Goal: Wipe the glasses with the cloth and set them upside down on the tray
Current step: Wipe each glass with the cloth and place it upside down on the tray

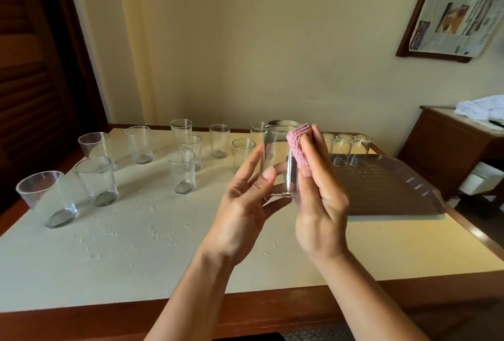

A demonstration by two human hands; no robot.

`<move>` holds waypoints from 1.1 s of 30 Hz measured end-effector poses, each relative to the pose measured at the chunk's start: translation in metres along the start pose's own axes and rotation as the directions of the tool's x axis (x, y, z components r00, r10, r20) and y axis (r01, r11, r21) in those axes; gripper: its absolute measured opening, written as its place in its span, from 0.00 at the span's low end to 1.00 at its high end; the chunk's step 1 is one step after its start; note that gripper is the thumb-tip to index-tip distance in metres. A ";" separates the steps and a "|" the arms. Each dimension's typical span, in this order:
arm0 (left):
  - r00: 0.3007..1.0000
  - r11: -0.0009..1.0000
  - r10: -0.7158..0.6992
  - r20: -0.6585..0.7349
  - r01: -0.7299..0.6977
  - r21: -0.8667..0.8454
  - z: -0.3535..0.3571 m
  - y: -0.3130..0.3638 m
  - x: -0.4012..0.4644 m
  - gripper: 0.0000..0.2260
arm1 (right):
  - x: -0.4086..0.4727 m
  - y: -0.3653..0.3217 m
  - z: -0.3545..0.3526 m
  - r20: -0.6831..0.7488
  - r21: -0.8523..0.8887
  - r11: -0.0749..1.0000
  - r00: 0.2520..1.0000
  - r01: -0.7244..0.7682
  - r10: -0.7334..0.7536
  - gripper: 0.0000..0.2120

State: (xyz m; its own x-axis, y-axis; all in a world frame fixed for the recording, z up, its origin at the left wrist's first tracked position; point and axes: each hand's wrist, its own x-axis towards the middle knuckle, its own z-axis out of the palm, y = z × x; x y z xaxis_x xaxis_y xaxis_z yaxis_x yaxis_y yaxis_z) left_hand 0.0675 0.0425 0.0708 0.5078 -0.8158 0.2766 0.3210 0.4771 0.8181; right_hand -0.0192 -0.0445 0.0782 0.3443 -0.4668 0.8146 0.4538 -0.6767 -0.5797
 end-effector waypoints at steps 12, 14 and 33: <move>0.995 0.949 0.077 -0.068 -0.052 0.310 -0.014 -0.005 0.009 0.31 | 0.008 0.026 -0.008 0.112 -0.051 0.996 0.990 -0.076 0.081 0.20; 0.994 0.929 0.073 -0.087 -0.036 0.369 -0.021 -0.007 0.012 0.35 | 0.014 0.028 -0.008 0.164 -0.056 0.995 0.982 -0.084 0.092 0.20; 0.987 0.610 0.155 -0.031 -0.071 0.789 -0.062 -0.057 0.003 0.39 | 0.008 0.023 -0.020 0.408 -0.542 0.840 0.863 -0.035 0.299 0.21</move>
State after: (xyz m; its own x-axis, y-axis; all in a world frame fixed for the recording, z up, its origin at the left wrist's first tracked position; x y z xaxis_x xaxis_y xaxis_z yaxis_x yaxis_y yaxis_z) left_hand 0.1003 0.0337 -0.0061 0.5756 -0.7218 0.3843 -0.4715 0.0910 0.8772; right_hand -0.0226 -0.0754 0.0723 0.7677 -0.3729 0.5211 -0.0763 -0.8607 -0.5034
